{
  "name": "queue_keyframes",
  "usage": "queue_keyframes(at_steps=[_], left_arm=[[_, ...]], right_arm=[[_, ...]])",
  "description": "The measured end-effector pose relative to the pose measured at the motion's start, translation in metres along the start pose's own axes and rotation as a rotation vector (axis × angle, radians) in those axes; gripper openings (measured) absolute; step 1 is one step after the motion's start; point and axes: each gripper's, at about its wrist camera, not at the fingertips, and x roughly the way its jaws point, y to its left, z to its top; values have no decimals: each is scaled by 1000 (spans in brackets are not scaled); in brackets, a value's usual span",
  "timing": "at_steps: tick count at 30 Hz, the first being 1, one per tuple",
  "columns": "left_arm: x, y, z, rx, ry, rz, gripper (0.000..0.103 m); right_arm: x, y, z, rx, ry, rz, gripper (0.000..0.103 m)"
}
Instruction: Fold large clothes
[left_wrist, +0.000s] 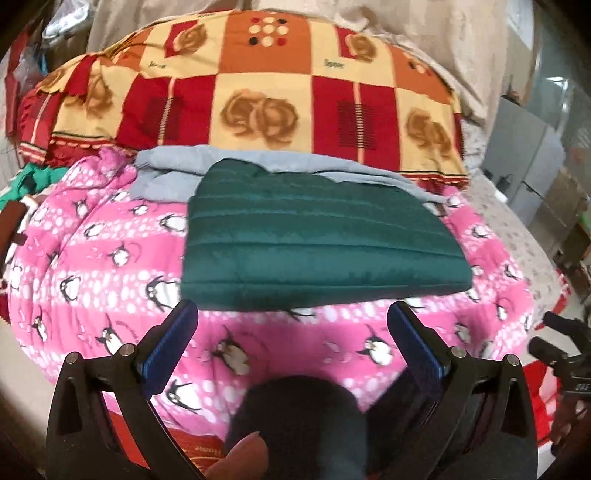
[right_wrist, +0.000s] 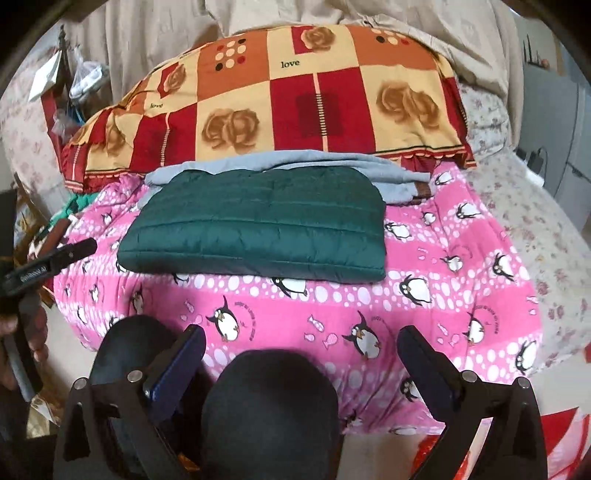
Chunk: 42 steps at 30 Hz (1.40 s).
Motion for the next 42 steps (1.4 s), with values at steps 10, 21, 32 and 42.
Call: queue_keyframes(at_steps=[10,21,32,42], left_arm=[[-31,-48,5,128,-70,60,103],[-30,-56,4,145,-77,70,103],[-29,-58,3,145,-84,67,103],[-31,-57,3,145,-86,69,103]], right_arm=[[-16,-5,2,32,-31,-8,103],[-19,-3,4,25,-46,-13,103],[-26,6,10,6,-67,-1,103],[-27,9,12,0,-69,2,103]])
